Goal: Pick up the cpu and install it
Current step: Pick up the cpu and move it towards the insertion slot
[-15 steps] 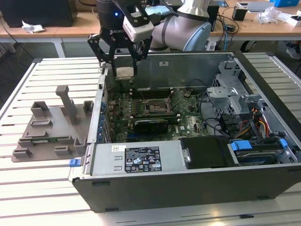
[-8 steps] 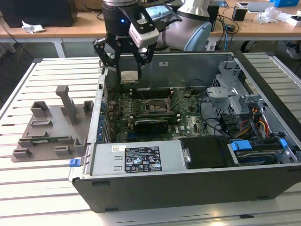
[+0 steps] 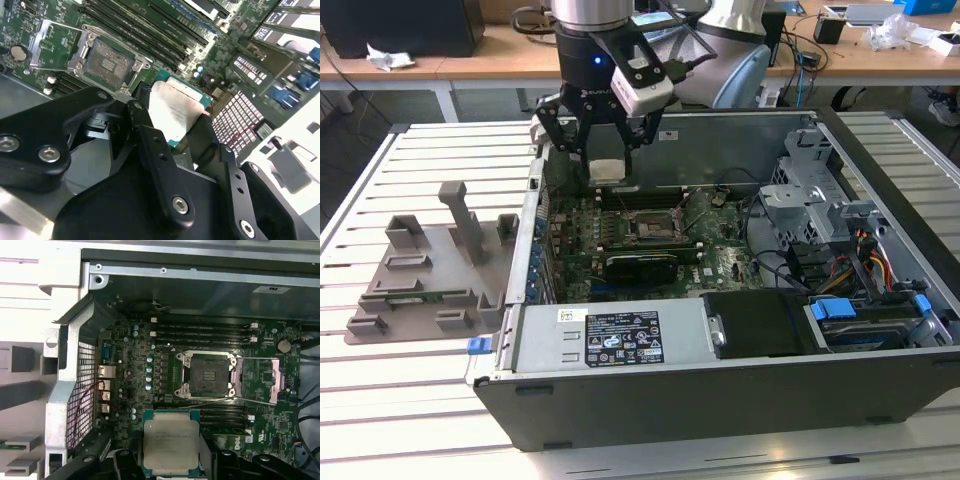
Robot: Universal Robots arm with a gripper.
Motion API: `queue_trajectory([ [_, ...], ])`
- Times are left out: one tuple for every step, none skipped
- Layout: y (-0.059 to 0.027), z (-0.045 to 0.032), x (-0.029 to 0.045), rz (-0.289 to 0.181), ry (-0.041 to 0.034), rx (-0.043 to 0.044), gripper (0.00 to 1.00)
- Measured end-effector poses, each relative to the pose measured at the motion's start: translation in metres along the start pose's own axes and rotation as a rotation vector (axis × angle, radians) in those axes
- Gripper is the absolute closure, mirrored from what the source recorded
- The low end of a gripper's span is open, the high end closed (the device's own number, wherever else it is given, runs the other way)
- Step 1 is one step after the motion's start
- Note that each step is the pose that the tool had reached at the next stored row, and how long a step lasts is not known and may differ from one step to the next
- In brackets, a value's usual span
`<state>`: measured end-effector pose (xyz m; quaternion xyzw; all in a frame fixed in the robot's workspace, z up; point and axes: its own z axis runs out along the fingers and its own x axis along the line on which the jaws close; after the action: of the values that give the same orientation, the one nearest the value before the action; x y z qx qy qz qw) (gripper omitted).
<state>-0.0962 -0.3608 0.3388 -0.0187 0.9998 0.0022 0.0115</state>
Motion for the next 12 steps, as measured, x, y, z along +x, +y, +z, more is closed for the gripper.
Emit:
queue_trajectory([
  [0.0000, 0.0023, -0.0019, 0.000, 0.0000, 0.0000, 0.46],
  [0.0000, 0.0034, -0.0029, 0.000, 0.0000, -0.0001, 0.46],
  [0.0000, 0.0046, -0.0039, 0.000, 0.0000, 0.0000, 0.46],
  [0.0000, 0.0058, -0.0048, 0.000, -0.0001, -0.0001, 0.46],
  [0.0000, 0.0072, -0.0058, 0.000, -0.0001, -0.0002, 0.46],
  [0.0000, 0.0087, -0.0069, 0.000, -0.0002, -0.0002, 0.46],
  [0.0000, 0.0098, -0.0076, 0.000, -0.0001, -0.0001, 0.46],
  [0.0000, 0.0118, -0.0087, 0.000, -0.0001, -0.0002, 0.46],
  [0.0000, 0.0149, -0.0102, 0.000, -0.0001, -0.0002, 0.46],
  [0.0000, 0.0179, -0.0112, 0.000, 0.0000, -0.0001, 0.46],
  [0.0002, 0.0208, -0.0123, 0.000, -0.0001, -0.0001, 0.46],
  [0.0004, 0.0221, -0.0128, 0.000, -0.0001, -0.0003, 0.46],
])
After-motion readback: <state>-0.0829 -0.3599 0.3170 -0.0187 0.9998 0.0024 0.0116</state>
